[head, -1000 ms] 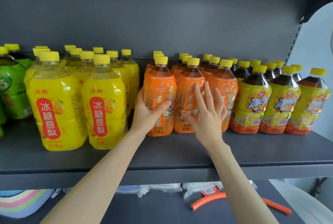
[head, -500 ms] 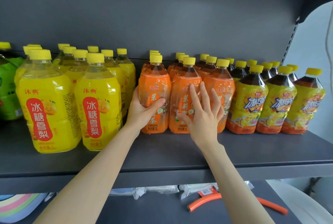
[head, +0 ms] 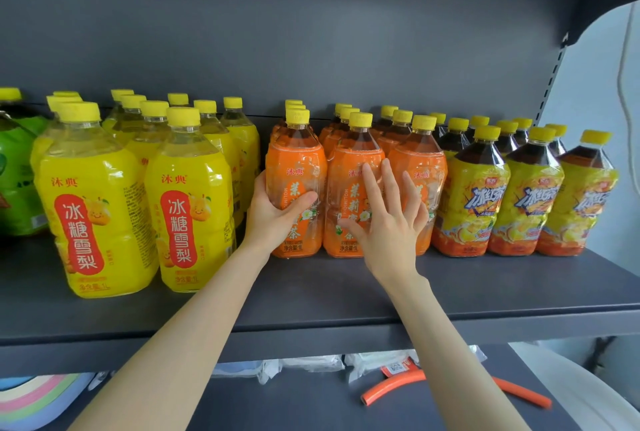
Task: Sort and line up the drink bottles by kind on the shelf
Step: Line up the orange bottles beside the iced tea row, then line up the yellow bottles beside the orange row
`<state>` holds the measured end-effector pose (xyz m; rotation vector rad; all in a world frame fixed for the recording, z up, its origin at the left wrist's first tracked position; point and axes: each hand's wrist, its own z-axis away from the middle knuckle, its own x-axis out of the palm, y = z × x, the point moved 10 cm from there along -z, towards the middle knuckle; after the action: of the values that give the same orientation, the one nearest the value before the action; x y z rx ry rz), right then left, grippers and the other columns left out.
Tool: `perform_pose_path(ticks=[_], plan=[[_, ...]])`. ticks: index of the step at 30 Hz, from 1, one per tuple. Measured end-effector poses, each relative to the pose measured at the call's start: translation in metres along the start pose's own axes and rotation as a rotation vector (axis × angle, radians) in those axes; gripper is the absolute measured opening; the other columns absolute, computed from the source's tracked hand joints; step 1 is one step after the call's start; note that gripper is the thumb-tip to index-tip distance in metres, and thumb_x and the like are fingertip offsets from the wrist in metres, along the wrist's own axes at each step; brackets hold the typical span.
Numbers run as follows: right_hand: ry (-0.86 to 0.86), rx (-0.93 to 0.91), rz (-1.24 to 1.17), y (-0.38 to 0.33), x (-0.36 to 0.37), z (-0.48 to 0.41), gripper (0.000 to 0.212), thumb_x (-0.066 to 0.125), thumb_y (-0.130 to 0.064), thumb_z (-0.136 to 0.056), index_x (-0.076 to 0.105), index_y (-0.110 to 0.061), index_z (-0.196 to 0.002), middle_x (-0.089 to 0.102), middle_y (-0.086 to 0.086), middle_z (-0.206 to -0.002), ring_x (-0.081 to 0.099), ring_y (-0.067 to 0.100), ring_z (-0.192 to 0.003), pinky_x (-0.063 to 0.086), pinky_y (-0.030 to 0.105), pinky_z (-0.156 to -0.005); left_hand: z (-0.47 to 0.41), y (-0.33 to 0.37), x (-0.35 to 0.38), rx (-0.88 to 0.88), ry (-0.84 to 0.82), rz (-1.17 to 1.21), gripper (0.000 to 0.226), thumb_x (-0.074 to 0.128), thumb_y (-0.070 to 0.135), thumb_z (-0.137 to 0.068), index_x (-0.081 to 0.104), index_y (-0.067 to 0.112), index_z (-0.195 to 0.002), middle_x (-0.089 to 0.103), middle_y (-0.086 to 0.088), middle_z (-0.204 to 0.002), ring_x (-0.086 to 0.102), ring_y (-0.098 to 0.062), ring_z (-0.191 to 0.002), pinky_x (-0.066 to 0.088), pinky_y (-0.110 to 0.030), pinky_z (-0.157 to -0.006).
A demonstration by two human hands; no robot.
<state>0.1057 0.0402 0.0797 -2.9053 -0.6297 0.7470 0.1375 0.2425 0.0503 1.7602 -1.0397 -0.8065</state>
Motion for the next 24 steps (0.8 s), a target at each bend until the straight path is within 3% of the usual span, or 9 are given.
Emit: perform_pose_path(ticks=[7, 10, 12, 14, 17, 19, 24], plan=[[-0.093, 0.038, -0.006, -0.007, -0.006, -0.003, 0.085, 0.082, -0.033, -0.073, 0.038, -0.022, -0.145, 0.039, 0.015, -0.150, 0.039, 0.040, -0.131, 0.034, 0.061, -0.101, 0.018, 0.009, -0.006, 0.001, 0.025, -0.100, 0.085, 0.072, 0.044, -0.077, 0.027, 0.020, -0.145, 0.045, -0.002, -0.141, 0.046, -0.022, -0.127, 0.042, -0.034, -0.096], [-0.143, 0.060, -0.150, -0.013, -0.011, -0.002, 0.066, 0.075, -0.023, -0.082, 0.046, -0.018, -0.141, 0.035, 0.015, -0.151, 0.039, 0.039, -0.131, 0.042, 0.054, -0.098, 0.035, 0.019, -0.012, 0.055, -0.002, -0.221, 0.076, 0.066, 0.042, -0.083, 0.027, 0.021, -0.145, 0.044, -0.002, -0.143, 0.044, -0.021, -0.130, 0.041, -0.038, -0.101], [-0.125, 0.067, -0.222, -0.021, -0.019, 0.002, 0.045, 0.070, -0.022, -0.086, 0.057, -0.012, -0.129, 0.040, 0.013, -0.148, 0.044, 0.035, -0.126, 0.049, 0.045, -0.087, 0.047, 0.029, -0.023, 0.105, 0.014, -0.319, 0.068, 0.064, 0.039, -0.086, 0.034, 0.018, -0.143, 0.045, -0.002, -0.143, 0.044, -0.021, -0.130, 0.041, -0.037, -0.101], [-0.098, 0.046, -0.278, -0.035, -0.027, 0.006, 0.029, 0.066, -0.020, -0.089, 0.065, -0.007, -0.115, 0.053, 0.011, -0.136, 0.054, 0.031, -0.115, 0.051, 0.037, -0.074, 0.060, 0.039, -0.036, 0.162, 0.019, -0.340, 0.054, 0.064, 0.033, -0.087, 0.047, 0.014, -0.134, 0.053, -0.003, -0.135, 0.052, -0.018, -0.121, 0.046, -0.029, -0.095], [-0.107, 0.036, -0.441, -0.059, -0.033, 0.010, 0.018, 0.064, -0.016, -0.090, 0.069, -0.005, -0.104, 0.067, 0.006, -0.109, 0.062, 0.017, -0.083, 0.045, 0.019, -0.065, 0.080, 0.056, -0.059, 0.237, 0.020, -0.330, 0.030, 0.063, 0.027, -0.088, 0.062, 0.012, -0.113, 0.066, 0.003, -0.103, 0.062, -0.008, -0.092, 0.047, -0.006, -0.072], [-0.149, 0.063, -0.523, -0.073, -0.030, 0.014, 0.016, 0.063, -0.017, -0.092, 0.070, -0.007, -0.102, 0.068, 0.004, -0.099, 0.058, 0.009, -0.072, 0.045, 0.017, -0.060, 0.091, 0.062, -0.080, 0.288, 0.053, -0.313, 0.017, 0.063, 0.024, -0.088, 0.066, 0.014, -0.102, 0.068, 0.005, -0.091, 0.064, -0.006, -0.084, 0.046, -0.005, -0.069], [-0.220, 0.170, -0.746, -0.117, -0.014, 0.028, 0.012, 0.061, -0.017, -0.093, 0.071, -0.011, -0.096, 0.070, 0.001, -0.088, 0.061, 0.012, -0.077, 0.048, 0.022, -0.070, 0.106, 0.057, -0.150, 0.364, 0.199, -0.294, 0.008, 0.062, 0.025, -0.088, 0.065, 0.020, -0.092, 0.065, 0.016, -0.082, 0.062, 0.003, -0.083, 0.047, -0.007, -0.068]])
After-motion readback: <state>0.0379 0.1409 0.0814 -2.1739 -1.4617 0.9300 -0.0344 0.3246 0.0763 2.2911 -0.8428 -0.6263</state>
